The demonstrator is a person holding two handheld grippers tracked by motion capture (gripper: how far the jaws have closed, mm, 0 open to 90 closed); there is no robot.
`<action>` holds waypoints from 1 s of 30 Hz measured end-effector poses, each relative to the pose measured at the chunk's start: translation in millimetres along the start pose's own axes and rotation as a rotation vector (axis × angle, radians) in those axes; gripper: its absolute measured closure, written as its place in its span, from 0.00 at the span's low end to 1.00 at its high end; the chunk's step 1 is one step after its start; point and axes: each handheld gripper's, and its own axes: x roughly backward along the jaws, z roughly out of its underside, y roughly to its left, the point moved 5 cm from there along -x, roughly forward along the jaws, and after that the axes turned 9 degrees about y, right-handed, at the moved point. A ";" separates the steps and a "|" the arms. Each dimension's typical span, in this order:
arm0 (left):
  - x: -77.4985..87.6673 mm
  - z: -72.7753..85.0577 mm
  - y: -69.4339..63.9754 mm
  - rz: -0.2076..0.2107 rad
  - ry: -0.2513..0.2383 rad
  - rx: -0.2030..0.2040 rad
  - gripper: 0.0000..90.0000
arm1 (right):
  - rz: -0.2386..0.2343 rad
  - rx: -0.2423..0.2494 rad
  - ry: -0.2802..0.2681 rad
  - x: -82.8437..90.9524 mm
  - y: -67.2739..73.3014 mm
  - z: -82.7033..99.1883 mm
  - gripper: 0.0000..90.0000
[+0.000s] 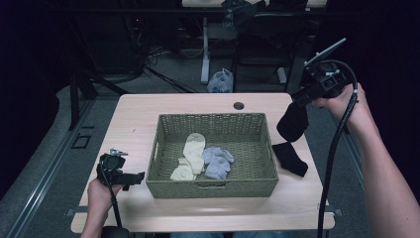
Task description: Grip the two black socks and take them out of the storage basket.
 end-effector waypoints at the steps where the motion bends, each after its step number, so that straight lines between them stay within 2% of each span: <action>1: -0.4 -0.1 0.0 -0.003 -0.004 0.000 0.01 | -0.001 -0.008 -0.002 -4.7 -2.6 1.8 0.94; 3: -0.6 -0.2 -0.3 -0.004 -0.005 0.000 0.01 | 0.010 -0.023 0.014 -13.9 -8.7 5.8 0.94; 9: -0.5 0.0 -0.2 -0.004 -0.004 0.000 0.01 | 0.005 -0.068 0.039 -47.5 -23.8 17.3 0.94; 11: -0.5 -0.1 -0.5 -0.003 -0.003 -0.001 0.01 | 0.019 -0.079 0.050 -57.8 -26.6 20.6 0.94; 18: -0.5 0.0 -0.6 -0.003 -0.003 0.000 0.01 | 0.022 -0.098 0.089 -99.4 -33.9 33.3 0.94; 22: -0.7 -0.2 -0.8 -0.003 -0.003 -0.003 0.01 | -0.002 -0.116 0.106 -123.4 -34.6 41.9 0.94; 23: -0.7 -0.1 -0.7 -0.004 -0.004 -0.002 0.01 | -0.005 -0.116 0.124 -129.8 -35.1 45.0 0.94; 30: -0.7 -0.1 -1.0 -0.003 0.000 -0.003 0.01 | -0.041 -0.130 0.146 -161.9 -34.2 58.8 0.93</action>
